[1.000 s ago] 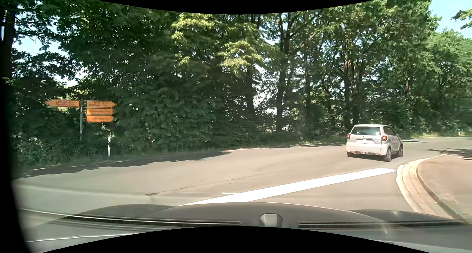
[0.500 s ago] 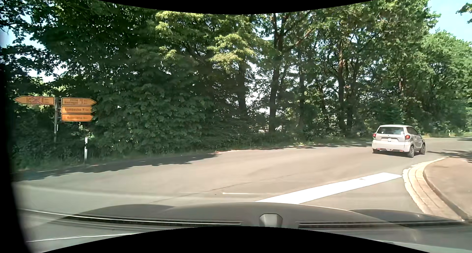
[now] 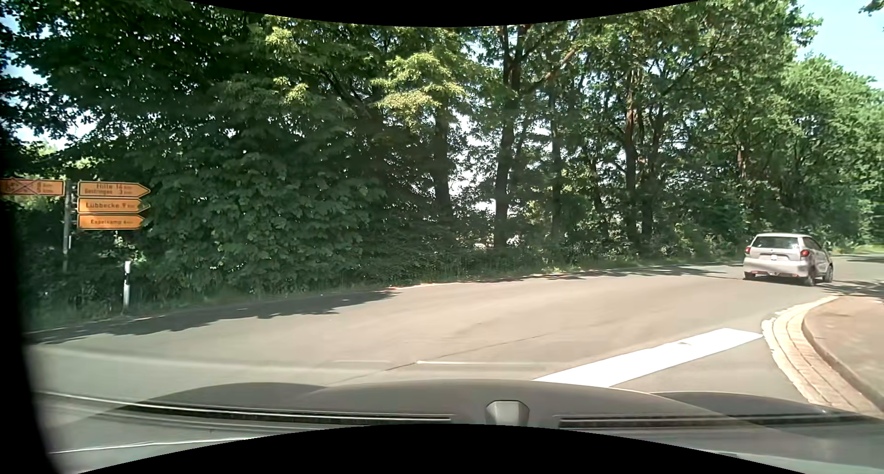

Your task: Follow the waypoints while adhering to traffic rules and regulations

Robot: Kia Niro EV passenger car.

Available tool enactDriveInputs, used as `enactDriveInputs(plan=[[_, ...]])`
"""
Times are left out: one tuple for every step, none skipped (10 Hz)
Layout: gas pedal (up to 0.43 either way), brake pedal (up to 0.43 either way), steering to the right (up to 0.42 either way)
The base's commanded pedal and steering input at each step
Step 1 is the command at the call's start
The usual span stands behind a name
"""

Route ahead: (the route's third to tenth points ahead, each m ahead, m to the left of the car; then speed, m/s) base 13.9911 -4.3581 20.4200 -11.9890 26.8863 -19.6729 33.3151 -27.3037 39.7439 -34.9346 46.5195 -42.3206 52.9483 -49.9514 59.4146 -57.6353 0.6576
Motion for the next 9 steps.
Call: enactDriveInputs(plan=[[0.000,0.311,0.165],[0.000,0.311,0.165],[0.000,0.311,0.165],[0.000,0.311,0.165],[0.000,0.311,0.165],[0.000,0.293,0.165],[0.000,0.274,0.167],[0.000,0.274,0.168],[0.000,0.116,0.168]])
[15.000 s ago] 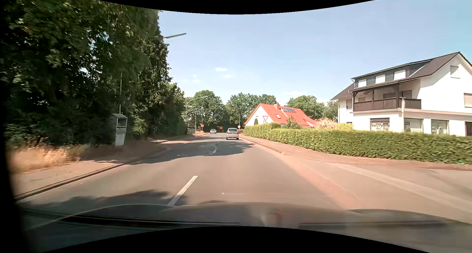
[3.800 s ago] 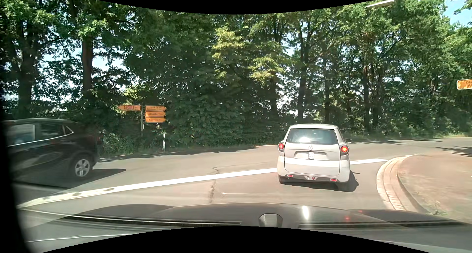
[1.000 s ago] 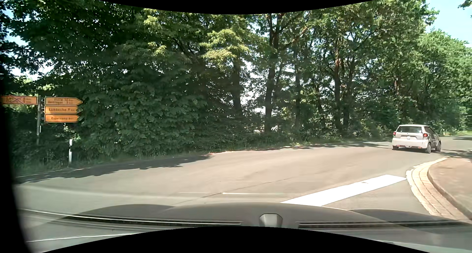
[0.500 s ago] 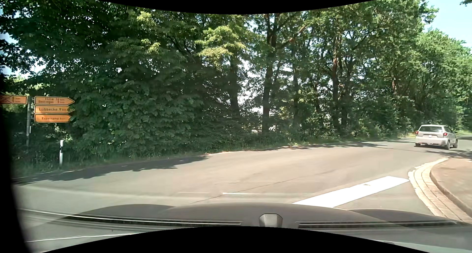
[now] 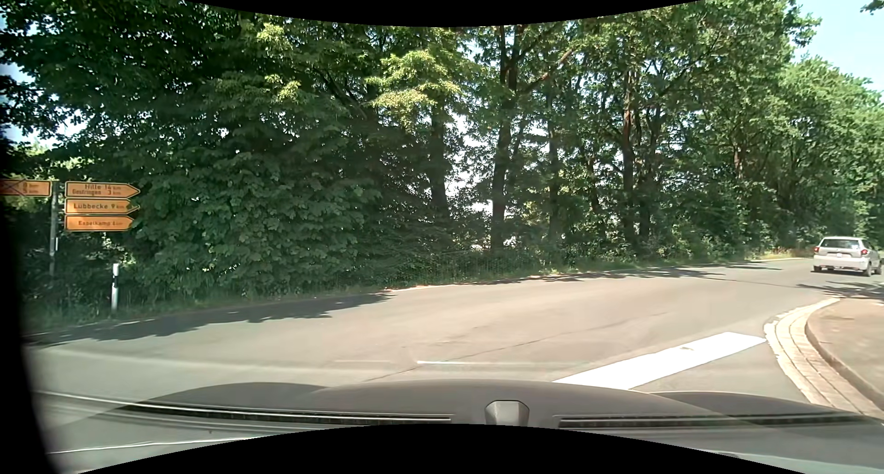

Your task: Follow the waypoints while adhering to traffic rules and regulations

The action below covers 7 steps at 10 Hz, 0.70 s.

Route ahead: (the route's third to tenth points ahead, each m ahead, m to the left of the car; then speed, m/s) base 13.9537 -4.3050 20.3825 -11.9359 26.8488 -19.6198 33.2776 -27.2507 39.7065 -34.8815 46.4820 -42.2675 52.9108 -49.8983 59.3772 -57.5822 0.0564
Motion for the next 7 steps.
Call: enactDriveInputs(plan=[[0.000,0.006,0.168],[0.000,0.006,0.168],[0.000,0.006,0.169],[0.000,0.006,0.170],[0.079,0.006,0.173],[0.079,0.006,0.174],[0.079,0.006,0.174]])
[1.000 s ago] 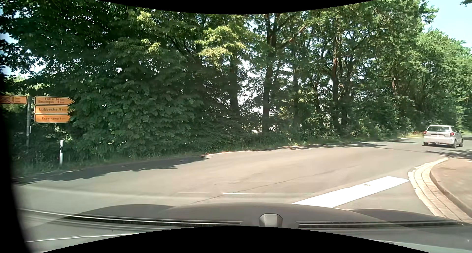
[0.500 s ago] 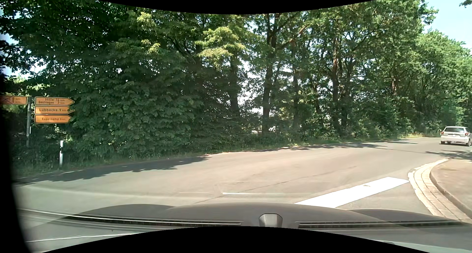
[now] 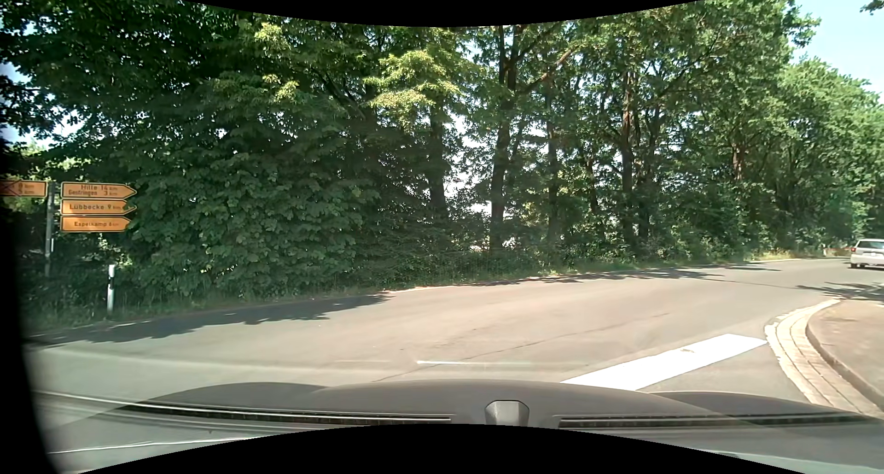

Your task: Follow the waypoints while adhering to traffic rules and regulations

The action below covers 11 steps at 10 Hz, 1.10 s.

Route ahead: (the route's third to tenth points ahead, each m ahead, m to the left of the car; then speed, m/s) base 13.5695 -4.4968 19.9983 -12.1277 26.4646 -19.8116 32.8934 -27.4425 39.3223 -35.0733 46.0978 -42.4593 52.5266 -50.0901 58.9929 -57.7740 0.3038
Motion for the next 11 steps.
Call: enactDriveInputs(plan=[[0.079,0.006,0.174],[0.110,0.006,0.174],[0.157,0.006,0.174],[0.197,0.006,0.174],[0.209,0.006,0.174],[0.228,0.006,0.179],[0.228,0.006,0.185],[0.248,0.006,0.191],[0.268,0.006,0.201],[0.299,0.006,0.214],[0.319,0.006,0.223]])
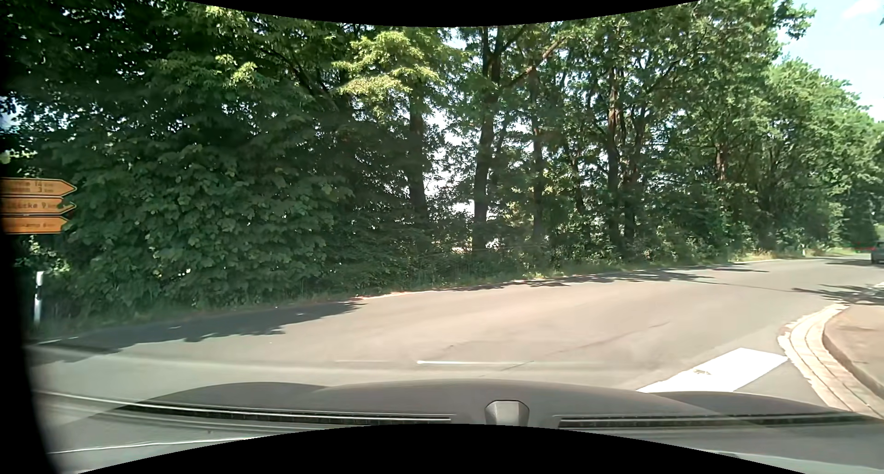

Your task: Follow the waypoints while adhering to traffic rules and regulations

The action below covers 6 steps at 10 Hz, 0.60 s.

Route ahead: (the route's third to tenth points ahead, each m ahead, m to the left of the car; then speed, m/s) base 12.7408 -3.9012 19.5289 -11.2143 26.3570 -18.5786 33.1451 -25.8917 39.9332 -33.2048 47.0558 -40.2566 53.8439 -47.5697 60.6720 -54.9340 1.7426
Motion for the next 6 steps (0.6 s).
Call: enactDriveInputs(plan=[[0.331,0.006,0.241],[0.331,0.006,0.254],[0.339,0.006,0.269],[0.339,0.006,0.284],[0.350,0.006,0.297],[0.370,0.006,0.303]])
